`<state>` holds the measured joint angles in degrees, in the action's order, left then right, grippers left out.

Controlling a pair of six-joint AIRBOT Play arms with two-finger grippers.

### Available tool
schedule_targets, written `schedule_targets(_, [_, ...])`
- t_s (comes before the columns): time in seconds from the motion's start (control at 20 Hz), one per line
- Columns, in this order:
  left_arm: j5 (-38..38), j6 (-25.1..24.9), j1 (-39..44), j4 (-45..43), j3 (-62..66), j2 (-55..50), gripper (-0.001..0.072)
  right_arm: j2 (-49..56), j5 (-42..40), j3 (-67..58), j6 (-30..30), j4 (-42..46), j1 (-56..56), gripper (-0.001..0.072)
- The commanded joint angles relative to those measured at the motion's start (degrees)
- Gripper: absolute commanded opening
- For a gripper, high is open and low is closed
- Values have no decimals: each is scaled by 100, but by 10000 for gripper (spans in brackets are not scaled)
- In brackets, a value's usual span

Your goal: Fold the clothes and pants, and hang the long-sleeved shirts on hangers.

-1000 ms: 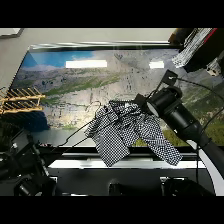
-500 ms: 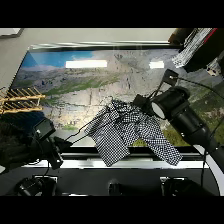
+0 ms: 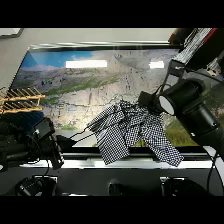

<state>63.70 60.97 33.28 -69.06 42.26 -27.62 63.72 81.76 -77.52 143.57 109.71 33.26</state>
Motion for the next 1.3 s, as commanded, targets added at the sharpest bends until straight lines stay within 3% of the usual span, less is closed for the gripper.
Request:
schedule_targets(0.0, [713,-103,2,55,153,90,19,-4,501,-48,-243,417,-2,26])
schedule_targets(0.2, [922,-107,2,46,151,173,19,-4,509,-50,-238,461,-2,26])
schedule_targets(0.4, [74,-188,2,48,127,-61,19,-9,514,-48,-308,37,15,26])
schedule_targets(0.8, [-916,-273,4,74,129,-861,19,-280,509,-50,-302,-264,15,26])
schedule_targets(0.95, [-914,-761,4,481,129,-1082,19,-444,490,-52,-306,-448,15,26])
schedule_targets(1.1, [-940,-938,2,549,129,-1272,19,-490,619,-247,-369,-575,15,26])
schedule_targets(1.25, [-935,-1596,2,1034,129,-1355,19,-490,782,-560,-398,-592,15,26])
